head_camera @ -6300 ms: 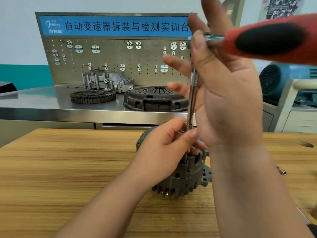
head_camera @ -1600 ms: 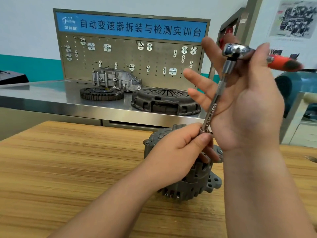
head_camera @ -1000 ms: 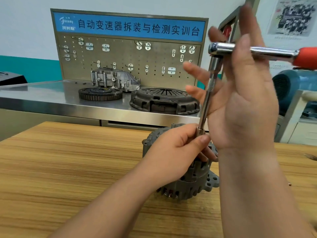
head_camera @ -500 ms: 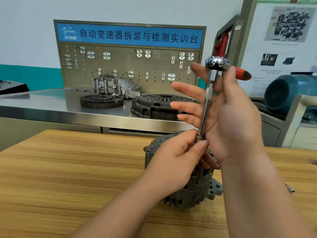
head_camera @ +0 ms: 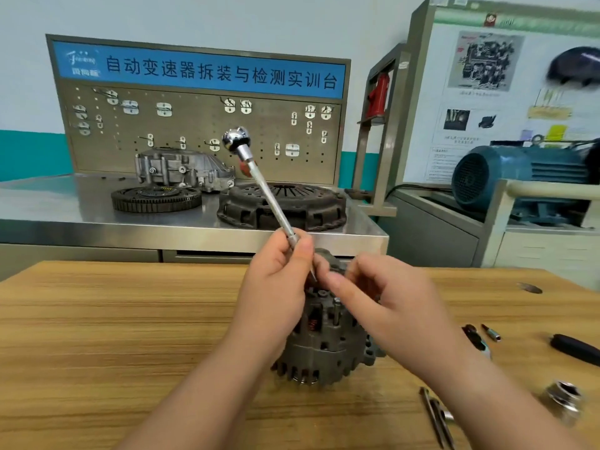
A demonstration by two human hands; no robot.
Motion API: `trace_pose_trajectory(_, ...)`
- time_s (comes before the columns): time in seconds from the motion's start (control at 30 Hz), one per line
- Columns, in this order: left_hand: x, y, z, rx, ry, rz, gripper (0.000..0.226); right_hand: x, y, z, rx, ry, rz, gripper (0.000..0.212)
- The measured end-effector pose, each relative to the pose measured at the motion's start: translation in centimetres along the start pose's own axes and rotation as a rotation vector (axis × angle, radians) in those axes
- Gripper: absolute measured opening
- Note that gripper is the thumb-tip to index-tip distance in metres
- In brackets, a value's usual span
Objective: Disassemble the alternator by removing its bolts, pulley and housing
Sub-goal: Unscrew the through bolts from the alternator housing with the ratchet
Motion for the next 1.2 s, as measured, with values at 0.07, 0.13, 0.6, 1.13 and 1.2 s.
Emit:
trace_pose_trajectory(0.07,-0.3,-0.2,0.2,-0.028,0.034,-0.023,0.031,0.5,0.1,0.5,-0.071,0.258,0.099,0.048)
trace_pose_trajectory(0.13,-0.5,-0.3,0.3,-0.039,0.045,-0.037,0.03,1.0,0.0,1.1,-0.107,0.389,0.157,0.045)
trace_pose_trajectory(0.6,-1.1,-0.5,0.6,-0.068,0.017,0.006,0.028,-0.5,-1.6,2.6,-0.182,0.613,0.208,0.032)
trace_pose_trajectory(1.13,-0.8,-0.3,0.6,-0.072,-0.072,0.084,0.028,-0.2,4.9,-9.6,0.351,0.55,0.869,0.037)
trace_pose_trajectory(1.2,-0.9,-0.3,0.7,-0.069,-0.077,0.099,0.029,0.9,5.9,-10.4,0.348,0.608,0.9,0.037)
Point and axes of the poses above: each hand's wrist, its own y-axis away from the middle knuckle, its own x-axis out of the palm, z = x × y, the point moved 4 cm from there along -y, towards the middle knuckle, and after that the axes turned 4 degrees about y, right-handed, at the moved point
